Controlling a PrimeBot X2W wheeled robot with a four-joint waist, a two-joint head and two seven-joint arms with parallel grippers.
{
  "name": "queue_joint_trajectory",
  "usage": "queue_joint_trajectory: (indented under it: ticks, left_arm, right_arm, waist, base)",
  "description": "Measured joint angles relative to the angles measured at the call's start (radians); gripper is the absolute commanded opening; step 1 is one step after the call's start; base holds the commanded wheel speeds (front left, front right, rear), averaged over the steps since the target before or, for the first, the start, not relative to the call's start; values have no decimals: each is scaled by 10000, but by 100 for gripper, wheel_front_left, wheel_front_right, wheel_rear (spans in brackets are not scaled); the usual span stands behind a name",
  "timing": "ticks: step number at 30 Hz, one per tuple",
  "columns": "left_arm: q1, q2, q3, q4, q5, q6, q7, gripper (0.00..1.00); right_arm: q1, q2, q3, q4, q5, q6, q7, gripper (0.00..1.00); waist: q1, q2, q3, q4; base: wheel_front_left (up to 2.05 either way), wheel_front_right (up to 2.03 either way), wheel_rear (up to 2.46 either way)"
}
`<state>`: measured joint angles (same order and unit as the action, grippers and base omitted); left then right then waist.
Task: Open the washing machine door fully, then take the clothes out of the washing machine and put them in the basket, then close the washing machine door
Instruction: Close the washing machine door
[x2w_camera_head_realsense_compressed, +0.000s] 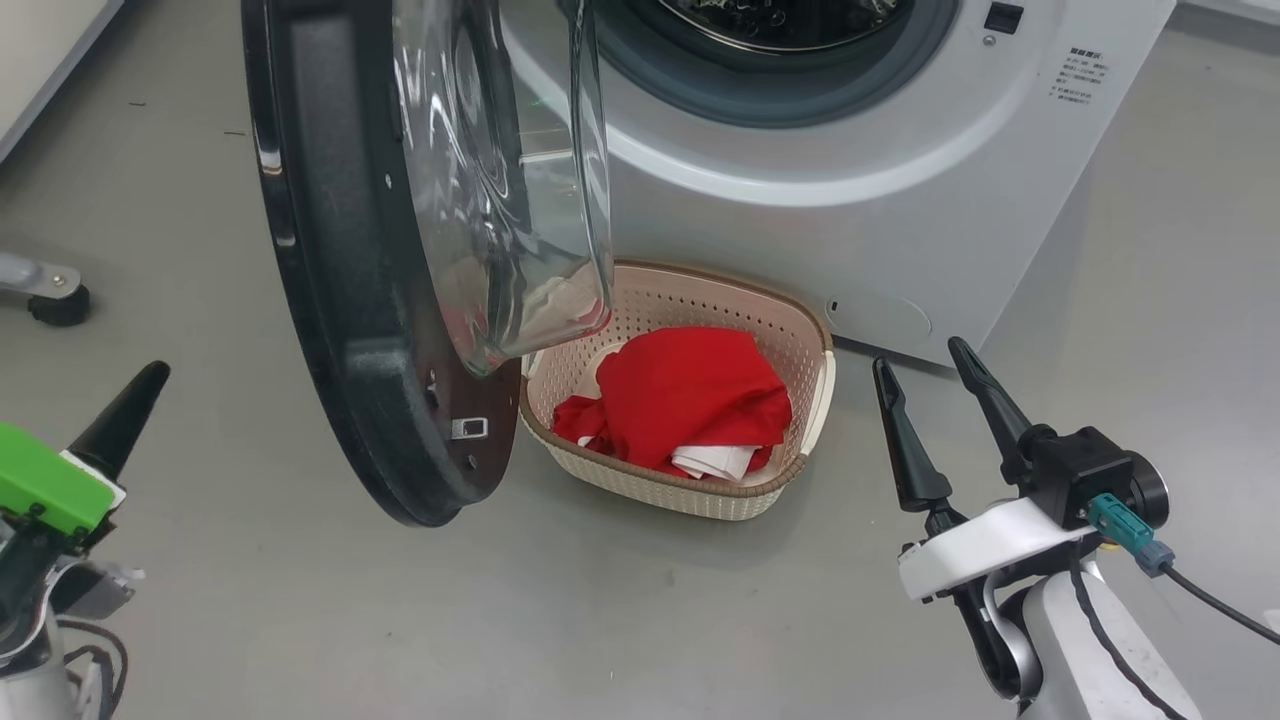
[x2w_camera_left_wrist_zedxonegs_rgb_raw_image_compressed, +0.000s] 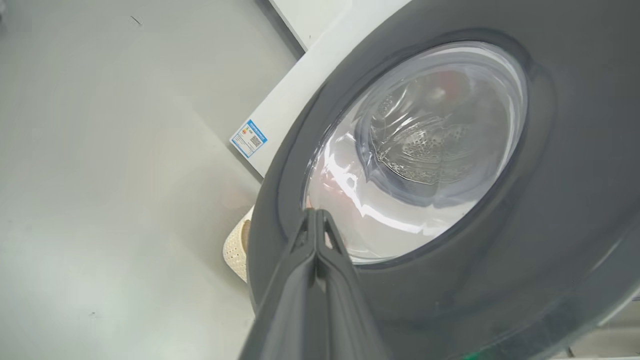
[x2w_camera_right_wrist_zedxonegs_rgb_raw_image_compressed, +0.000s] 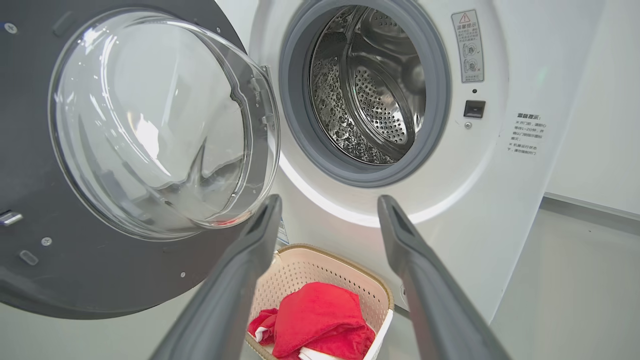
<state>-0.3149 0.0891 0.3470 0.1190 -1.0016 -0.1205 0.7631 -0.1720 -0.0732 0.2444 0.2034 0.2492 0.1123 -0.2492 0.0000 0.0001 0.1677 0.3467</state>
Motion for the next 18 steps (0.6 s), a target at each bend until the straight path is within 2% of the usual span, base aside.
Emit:
queue_joint_trajectory:
  ticks: [9,18]
  left_arm:
    - [691,652,-403,-637,2142,-6,-2410,0]
    - [1468,1091,-2056,-1304,3471,-6,-4577,0]
  right_arm:
    - [175,67,33,-17,42,0,-2,100]
    - [232,81,29,-19,42,0,-2,100]
  waist:
    - [0,0,-218,68]
    - [0,0,-299,71]
  base:
    - [0,0,0]
    - [0,0,0]
